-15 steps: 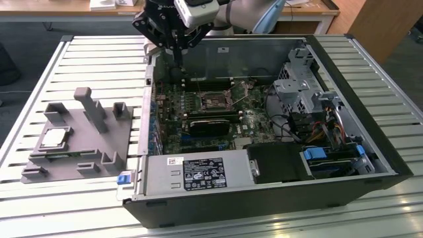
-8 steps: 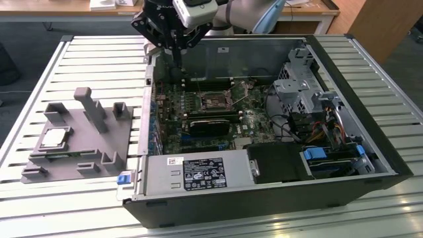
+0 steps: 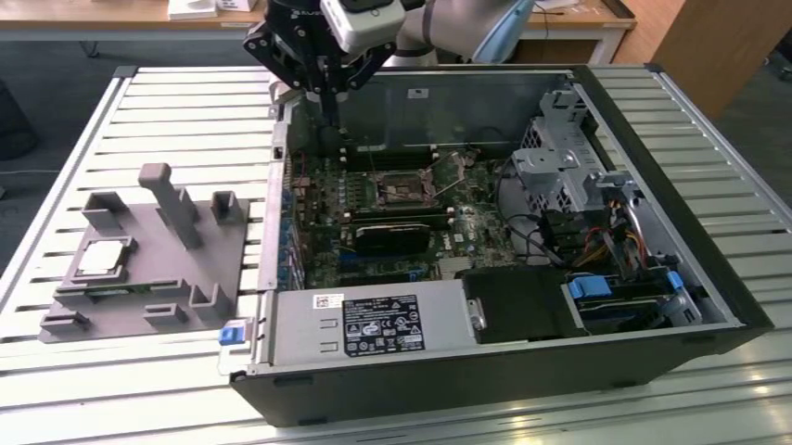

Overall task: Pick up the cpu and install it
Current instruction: 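Reach for the cpu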

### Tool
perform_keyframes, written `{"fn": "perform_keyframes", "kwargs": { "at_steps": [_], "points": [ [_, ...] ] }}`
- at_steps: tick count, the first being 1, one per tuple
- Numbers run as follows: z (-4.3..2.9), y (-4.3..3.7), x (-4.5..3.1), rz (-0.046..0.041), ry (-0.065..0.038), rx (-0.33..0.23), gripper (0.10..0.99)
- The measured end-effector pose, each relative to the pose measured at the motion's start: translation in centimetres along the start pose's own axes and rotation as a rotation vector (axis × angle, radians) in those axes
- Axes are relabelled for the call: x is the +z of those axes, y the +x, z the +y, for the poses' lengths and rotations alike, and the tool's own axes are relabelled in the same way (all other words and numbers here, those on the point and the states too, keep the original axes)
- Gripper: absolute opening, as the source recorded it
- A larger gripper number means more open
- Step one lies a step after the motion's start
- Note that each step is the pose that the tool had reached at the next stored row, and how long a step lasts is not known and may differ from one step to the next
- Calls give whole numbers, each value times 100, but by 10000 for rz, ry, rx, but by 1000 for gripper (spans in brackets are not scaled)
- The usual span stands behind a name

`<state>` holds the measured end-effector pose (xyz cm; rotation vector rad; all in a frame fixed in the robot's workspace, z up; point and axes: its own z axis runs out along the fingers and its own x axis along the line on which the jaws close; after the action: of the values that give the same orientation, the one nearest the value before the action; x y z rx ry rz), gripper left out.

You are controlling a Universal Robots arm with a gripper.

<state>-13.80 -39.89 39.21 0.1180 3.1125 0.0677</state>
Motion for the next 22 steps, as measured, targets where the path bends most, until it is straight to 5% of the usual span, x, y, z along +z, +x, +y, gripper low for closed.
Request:
{"fn": "perform_keyframes", "kwargs": {
  "at_steps": [22],
  "points": [
    [-5,59,4,0,1,0,106]
  ]
}}
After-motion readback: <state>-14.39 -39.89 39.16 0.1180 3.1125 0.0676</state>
